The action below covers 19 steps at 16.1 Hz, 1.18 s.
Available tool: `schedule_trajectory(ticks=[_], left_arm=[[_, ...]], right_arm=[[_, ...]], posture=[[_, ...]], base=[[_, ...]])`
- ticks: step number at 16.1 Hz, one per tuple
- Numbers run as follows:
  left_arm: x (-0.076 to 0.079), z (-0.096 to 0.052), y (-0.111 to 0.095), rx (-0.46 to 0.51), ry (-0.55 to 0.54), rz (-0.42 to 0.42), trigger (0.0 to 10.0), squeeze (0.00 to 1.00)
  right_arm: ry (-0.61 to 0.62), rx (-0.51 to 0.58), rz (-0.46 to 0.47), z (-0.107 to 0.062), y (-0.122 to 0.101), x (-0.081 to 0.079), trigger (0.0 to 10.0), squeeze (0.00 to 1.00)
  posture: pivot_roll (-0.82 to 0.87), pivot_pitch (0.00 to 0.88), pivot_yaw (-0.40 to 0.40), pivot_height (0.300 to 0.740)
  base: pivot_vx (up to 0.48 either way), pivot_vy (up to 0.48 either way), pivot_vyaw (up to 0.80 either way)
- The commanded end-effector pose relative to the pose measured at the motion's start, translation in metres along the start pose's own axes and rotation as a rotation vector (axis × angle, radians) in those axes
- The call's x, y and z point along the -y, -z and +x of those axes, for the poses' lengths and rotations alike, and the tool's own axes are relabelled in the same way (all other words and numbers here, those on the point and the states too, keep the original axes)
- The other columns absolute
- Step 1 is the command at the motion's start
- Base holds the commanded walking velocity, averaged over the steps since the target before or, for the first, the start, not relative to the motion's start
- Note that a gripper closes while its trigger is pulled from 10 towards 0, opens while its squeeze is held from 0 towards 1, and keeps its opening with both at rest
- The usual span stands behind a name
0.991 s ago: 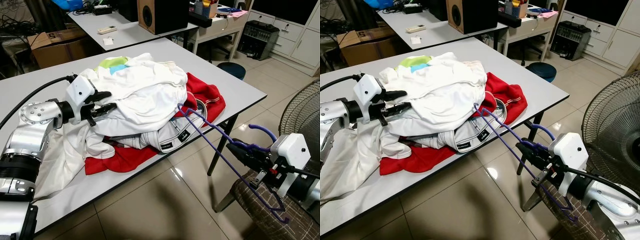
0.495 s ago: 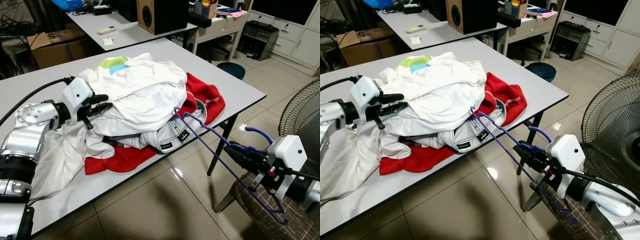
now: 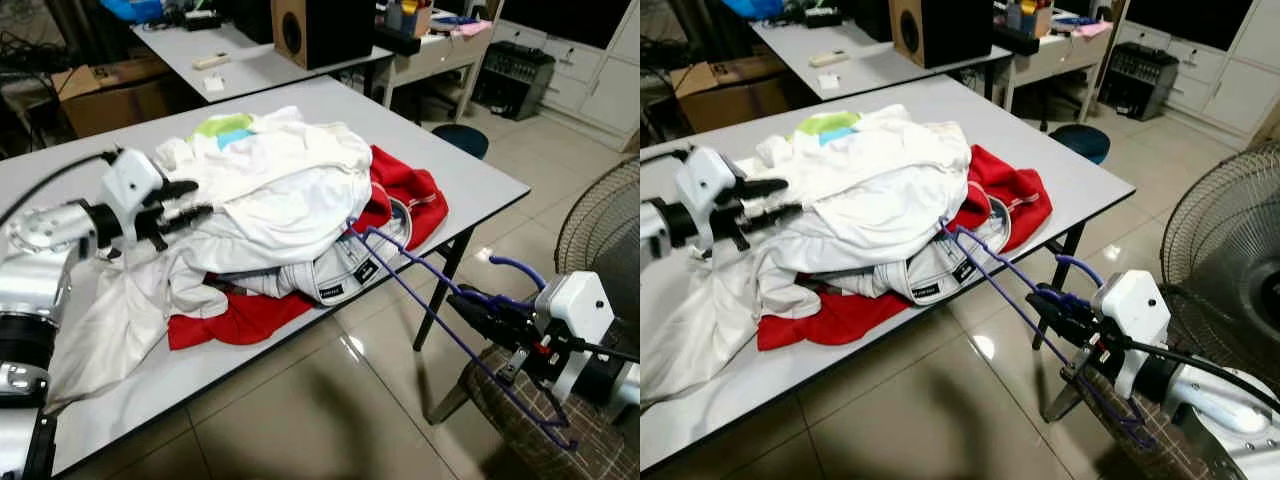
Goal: Hang hanger
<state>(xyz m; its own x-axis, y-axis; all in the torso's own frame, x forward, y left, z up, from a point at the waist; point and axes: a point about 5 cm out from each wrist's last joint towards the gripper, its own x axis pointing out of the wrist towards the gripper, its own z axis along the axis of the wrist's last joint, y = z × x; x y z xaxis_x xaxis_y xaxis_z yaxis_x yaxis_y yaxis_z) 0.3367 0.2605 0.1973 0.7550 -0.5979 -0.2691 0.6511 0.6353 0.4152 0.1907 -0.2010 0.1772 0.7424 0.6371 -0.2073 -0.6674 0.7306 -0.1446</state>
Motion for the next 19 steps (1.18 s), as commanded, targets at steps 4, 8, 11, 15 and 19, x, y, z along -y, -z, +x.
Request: schedule_trajectory(ticks=[4,8,11,15,19], left_arm=[[0.0045,0.0054,0.0056,-0.026,0.022,0.005,10.0,0.00],[0.0029,0.0065,0.0074,-0.016,-0.005,-0.016,5.8,0.00],[0.0011,0.0057,0.0082,-0.021,-0.021,-0.012,2.9,0.00],[0.0011,0.0059,0.0054,0.016,-0.012,-0.022,0.0,0.00],[0.0029,0.0072,0.0039,0.031,0.010,-0.026,0.0,0.00]], right_arm=[[-0.016,0.006,-0.019,0.0006,-0.0025,0.0011,10.0,0.00],[-0.018,0.006,-0.019,0.0005,-0.0026,0.0014,10.0,0.00],[-0.019,0.006,-0.020,0.0005,-0.0030,0.0017,10.0,0.00],[-0.020,0.005,-0.020,0.0005,-0.0027,0.0023,10.0,0.00],[-0.023,0.003,-0.021,0.0006,-0.0024,0.0022,10.0,0.00]], posture=[[-0.05,0.000,0.032,0.740],[-0.05,0.000,0.029,0.740],[-0.05,0.000,0.028,0.740],[-0.05,0.000,0.027,0.740],[-0.05,0.000,0.028,0.740]], base=[[0.000,0.000,0.00],[0.000,0.000,0.00],[0.000,0.000,0.00],[0.000,0.000,0.00],[0.000,0.000,0.00]])
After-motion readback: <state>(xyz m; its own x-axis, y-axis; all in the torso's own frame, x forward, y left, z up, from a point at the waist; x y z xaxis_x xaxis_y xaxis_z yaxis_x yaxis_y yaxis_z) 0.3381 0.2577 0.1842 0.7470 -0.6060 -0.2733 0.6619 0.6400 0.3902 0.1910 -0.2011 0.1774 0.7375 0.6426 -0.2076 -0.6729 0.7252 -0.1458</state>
